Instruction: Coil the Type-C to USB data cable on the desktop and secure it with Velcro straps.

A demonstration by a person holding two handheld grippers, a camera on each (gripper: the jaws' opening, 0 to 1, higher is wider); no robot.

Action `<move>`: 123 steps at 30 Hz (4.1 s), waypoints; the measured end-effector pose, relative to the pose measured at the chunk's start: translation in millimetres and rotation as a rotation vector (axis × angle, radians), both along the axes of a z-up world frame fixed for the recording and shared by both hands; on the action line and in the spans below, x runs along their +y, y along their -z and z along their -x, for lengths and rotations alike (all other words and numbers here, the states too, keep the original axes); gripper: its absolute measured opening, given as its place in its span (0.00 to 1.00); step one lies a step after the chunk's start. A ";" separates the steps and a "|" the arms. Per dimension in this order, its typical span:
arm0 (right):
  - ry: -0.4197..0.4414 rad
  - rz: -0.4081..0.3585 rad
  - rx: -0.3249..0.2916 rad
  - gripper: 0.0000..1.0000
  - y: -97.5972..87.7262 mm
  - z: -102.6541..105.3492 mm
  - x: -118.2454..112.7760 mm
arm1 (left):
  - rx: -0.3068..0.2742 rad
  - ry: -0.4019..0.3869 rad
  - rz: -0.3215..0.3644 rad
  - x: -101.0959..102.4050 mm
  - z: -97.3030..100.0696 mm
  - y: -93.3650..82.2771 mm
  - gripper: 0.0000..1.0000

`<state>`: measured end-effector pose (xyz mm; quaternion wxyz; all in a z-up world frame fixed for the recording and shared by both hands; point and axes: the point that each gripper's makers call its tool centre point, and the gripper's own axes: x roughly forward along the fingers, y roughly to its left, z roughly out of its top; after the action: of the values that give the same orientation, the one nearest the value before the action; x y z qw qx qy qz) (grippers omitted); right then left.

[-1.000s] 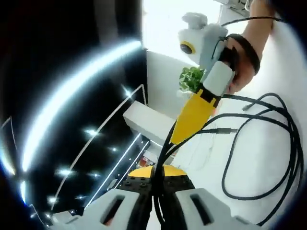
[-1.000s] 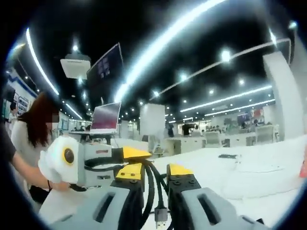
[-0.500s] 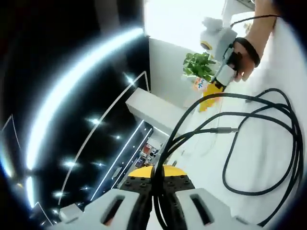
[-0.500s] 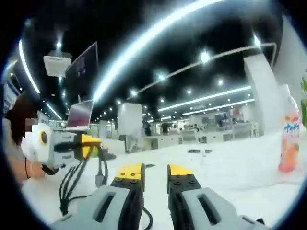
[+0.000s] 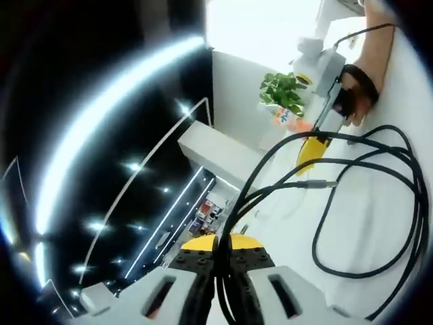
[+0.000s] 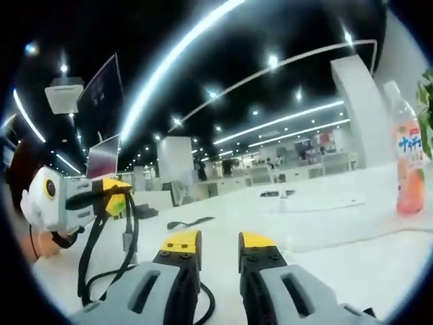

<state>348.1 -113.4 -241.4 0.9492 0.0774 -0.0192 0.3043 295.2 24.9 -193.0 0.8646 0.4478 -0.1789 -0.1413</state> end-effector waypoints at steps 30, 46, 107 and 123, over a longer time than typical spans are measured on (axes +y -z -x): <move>-0.025 -0.087 0.038 0.29 -2.8 3.1 -0.9 | -0.030 -0.042 0.052 12.3 1.2 -12.1 0.05; -0.046 0.169 0.121 0.31 30.5 6.5 15.7 | -0.154 -0.078 0.074 24.8 9.8 -39.1 0.04; 0.064 0.457 0.075 0.17 53.7 -6.9 31.0 | -0.298 -0.073 -0.045 11.4 27.5 -49.4 0.04; 0.065 0.475 0.082 0.01 55.6 -4.6 34.1 | -0.295 -0.074 -0.053 10.5 27.3 -47.5 0.04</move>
<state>352.6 -79.3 -297.0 0.9501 -0.1361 0.0891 0.2661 267.8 35.4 -145.5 0.8215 0.4926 -0.2835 -0.0465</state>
